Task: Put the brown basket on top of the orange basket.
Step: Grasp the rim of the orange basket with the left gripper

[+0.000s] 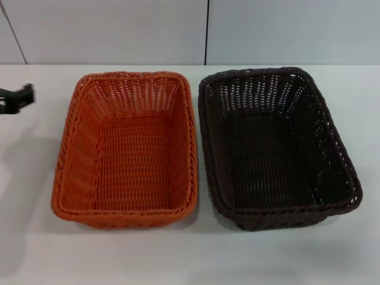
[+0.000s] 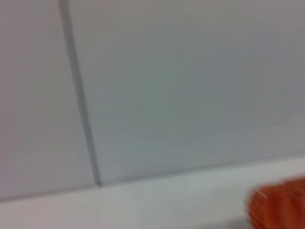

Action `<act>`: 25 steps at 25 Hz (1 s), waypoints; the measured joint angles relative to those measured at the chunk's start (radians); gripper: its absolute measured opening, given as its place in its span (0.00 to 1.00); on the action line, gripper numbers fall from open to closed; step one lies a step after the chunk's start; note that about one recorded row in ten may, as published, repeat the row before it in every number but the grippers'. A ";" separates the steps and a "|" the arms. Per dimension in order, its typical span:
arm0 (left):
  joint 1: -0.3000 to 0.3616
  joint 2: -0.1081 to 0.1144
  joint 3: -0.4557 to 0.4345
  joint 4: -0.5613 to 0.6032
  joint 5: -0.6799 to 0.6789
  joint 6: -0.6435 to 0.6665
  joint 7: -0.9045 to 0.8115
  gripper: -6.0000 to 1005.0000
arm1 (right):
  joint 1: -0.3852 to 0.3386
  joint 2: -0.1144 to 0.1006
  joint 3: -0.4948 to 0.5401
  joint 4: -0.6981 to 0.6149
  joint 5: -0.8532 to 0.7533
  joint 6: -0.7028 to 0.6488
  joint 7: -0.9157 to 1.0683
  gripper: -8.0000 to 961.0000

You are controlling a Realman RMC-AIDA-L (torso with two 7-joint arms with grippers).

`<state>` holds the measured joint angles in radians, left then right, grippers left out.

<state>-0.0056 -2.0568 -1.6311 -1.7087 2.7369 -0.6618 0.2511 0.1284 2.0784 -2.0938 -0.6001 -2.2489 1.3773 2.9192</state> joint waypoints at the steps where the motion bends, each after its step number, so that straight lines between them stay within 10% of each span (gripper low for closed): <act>1: -0.014 -0.005 -0.005 -0.014 -0.002 -0.053 0.009 0.76 | 0.000 0.000 0.000 0.000 0.000 0.000 0.000 0.86; 8: -0.122 -0.005 0.033 -0.022 0.010 -0.278 0.004 0.76 | 0.018 0.001 -0.006 0.029 0.008 -0.015 0.018 0.86; 25: -0.238 -0.007 0.063 0.136 0.055 -0.360 -0.041 0.75 | 0.015 0.000 -0.006 0.056 0.040 -0.005 0.020 0.86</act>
<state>-0.2431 -2.0637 -1.5681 -1.5727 2.7918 -1.0214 0.2101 0.1436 2.0783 -2.1002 -0.5440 -2.2089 1.3718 2.9391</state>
